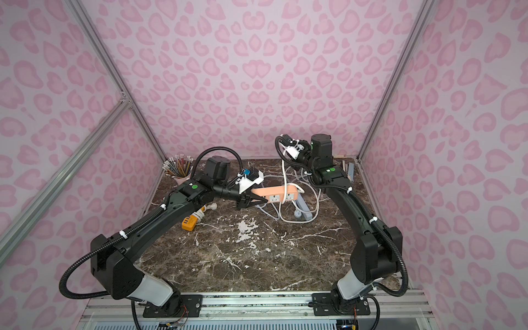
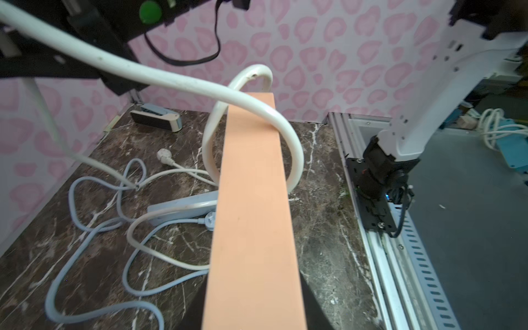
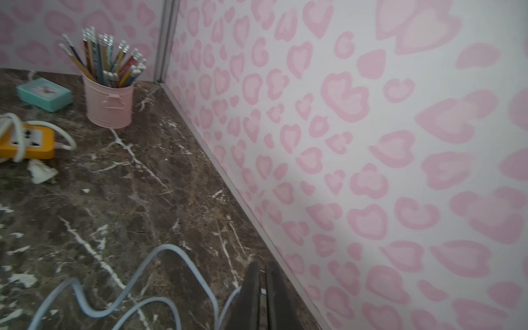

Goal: Wrap the cord around the power strip
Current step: Wrap the power cord around the power strip.

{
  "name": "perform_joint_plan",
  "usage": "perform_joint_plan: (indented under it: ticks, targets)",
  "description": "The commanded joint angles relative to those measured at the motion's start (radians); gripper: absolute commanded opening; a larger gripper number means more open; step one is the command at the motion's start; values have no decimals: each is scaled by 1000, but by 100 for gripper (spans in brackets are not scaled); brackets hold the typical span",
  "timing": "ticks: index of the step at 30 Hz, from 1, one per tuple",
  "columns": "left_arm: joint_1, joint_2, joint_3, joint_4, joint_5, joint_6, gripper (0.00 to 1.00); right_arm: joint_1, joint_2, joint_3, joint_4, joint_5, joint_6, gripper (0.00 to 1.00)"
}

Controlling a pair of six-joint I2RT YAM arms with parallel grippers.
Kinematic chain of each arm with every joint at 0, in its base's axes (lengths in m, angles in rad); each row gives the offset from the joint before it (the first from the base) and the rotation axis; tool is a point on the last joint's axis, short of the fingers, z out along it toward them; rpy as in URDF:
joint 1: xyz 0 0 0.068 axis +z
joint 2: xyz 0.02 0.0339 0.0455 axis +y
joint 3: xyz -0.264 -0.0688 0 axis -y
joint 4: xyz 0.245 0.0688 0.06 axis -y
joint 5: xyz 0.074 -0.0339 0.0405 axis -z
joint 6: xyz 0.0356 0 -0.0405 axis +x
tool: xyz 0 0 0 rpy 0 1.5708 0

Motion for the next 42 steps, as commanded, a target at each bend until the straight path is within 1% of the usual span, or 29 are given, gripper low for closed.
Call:
perform_joint_plan:
  ticks: [1, 2, 4, 5, 7, 10, 14, 17, 19, 21, 23, 24, 25, 27, 28, 31, 33, 36, 38, 39, 40, 42]
  targets:
    - [-4, -47, -39, 196, 326, -81, 3, -15, 22, -26, 60, -225, 170, 8]
    - [-1, -61, -64, 304, 332, -152, 3, -13, 22, -61, 107, -243, 208, 12]
    - [8, -85, -113, 482, 332, -273, 3, -16, 12, -131, 214, -254, 285, 17]
    - [14, -91, -127, 564, 324, -333, 3, -16, 5, -188, 282, -249, 323, 22]
    - [21, -103, -139, 657, 299, -393, 3, -19, -7, -265, 414, -239, 406, 31]
    - [25, -110, -137, 705, 266, -427, 3, -28, 0, -341, 566, -225, 523, 41]
    - [33, -128, -159, 806, 228, -495, 3, -32, 30, -385, 669, -175, 592, 45]
    - [42, -149, -197, 968, 188, -600, 3, -43, 65, -423, 749, -113, 640, 46]
    - [49, -156, -229, 1094, 138, -688, 3, -46, 85, -442, 770, -90, 646, 46]
    - [56, -159, -253, 1183, 93, -759, 3, -48, 100, -460, 775, -57, 639, 46]
    - [62, -158, -277, 1263, 55, -824, 3, -48, 113, -471, 768, -13, 627, 43]
    - [65, -156, -283, 1297, 36, -852, 3, -49, 118, -472, 752, 5, 613, 39]
    - [69, -157, -289, 1321, 10, -873, 3, -48, 122, -472, 735, 20, 595, 33]
    - [78, -156, -300, 1349, -42, -901, 3, -46, 116, -474, 696, 70, 568, 18]
    - [86, -158, -306, 1359, -77, -915, 3, -43, 105, -482, 675, 100, 550, 13]
    - [123, -164, -320, 1414, -183, -995, 3, -8, 49, -519, 620, 226, 464, 7]
    - [141, -168, -312, 1393, -266, -1008, 3, 33, 11, -535, 571, 324, 378, 5]
    - [153, -174, -263, 1225, -391, -913, 3, 93, -30, -525, 452, 470, 278, 3]
    - [165, -165, -227, 1129, -442, -850, 3, 133, -56, -530, 401, 548, 220, 1]
    - [168, -158, -201, 1047, -491, -803, 3, 155, -76, -542, 394, 595, 186, 0]
    - [168, -145, -169, 957, -532, -730, 3, 176, -101, -552, 393, 652, 162, 0]
    - [168, -113, -100, 753, -644, -582, 3, 211, -151, -563, 387, 716, 116, 0]
